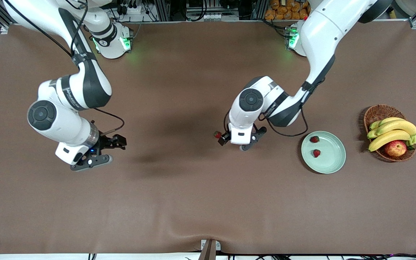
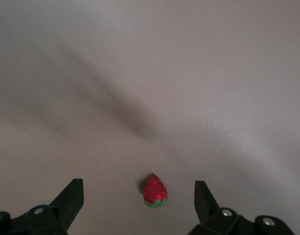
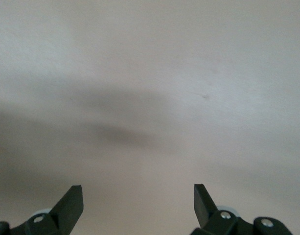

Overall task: Collect all strawberries into plate
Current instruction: 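Grasp the last strawberry with the left gripper while the right gripper withdraws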

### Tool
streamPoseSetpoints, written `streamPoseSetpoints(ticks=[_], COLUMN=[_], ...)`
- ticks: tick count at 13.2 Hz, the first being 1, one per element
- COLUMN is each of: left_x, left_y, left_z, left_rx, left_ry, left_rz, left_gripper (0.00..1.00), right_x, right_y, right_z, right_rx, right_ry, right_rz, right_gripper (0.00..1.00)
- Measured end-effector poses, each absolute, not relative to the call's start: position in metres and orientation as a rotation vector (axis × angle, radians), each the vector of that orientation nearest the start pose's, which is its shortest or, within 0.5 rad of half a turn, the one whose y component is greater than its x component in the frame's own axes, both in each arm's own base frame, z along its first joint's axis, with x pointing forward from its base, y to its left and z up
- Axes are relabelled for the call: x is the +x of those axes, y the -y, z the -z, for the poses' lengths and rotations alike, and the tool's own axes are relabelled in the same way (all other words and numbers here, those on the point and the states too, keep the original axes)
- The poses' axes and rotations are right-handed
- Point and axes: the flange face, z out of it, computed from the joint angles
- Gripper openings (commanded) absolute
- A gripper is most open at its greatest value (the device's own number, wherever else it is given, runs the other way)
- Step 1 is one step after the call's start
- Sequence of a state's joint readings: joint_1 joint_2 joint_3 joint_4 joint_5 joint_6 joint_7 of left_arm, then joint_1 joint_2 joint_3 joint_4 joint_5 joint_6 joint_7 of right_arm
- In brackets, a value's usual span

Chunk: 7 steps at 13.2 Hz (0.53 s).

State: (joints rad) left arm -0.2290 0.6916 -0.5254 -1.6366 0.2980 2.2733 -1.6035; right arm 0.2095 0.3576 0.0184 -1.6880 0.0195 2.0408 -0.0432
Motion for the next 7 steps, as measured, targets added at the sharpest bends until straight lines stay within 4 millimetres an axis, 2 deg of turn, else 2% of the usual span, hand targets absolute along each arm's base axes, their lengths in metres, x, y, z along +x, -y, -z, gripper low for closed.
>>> streamPoseSetpoints(ticks=[3, 7], left_x=[0.531, 0.515], left_y=[0.442, 0.464], left_z=[-0.237, -0.21], left_rx=[-2.891, -2.819], left_ry=[1.358, 1.413], left_rz=[-0.151, -0.124], left_gripper=[1.0, 1.0], right_x=[0.629, 0.622], right_y=[-0.125, -0.072], right_z=[-0.417, -0.445], right_rx=[-3.137, -3.138], right_ry=[0.4, 0.395], right_rz=[-0.048, -0.088], right_gripper=[1.0, 1.0])
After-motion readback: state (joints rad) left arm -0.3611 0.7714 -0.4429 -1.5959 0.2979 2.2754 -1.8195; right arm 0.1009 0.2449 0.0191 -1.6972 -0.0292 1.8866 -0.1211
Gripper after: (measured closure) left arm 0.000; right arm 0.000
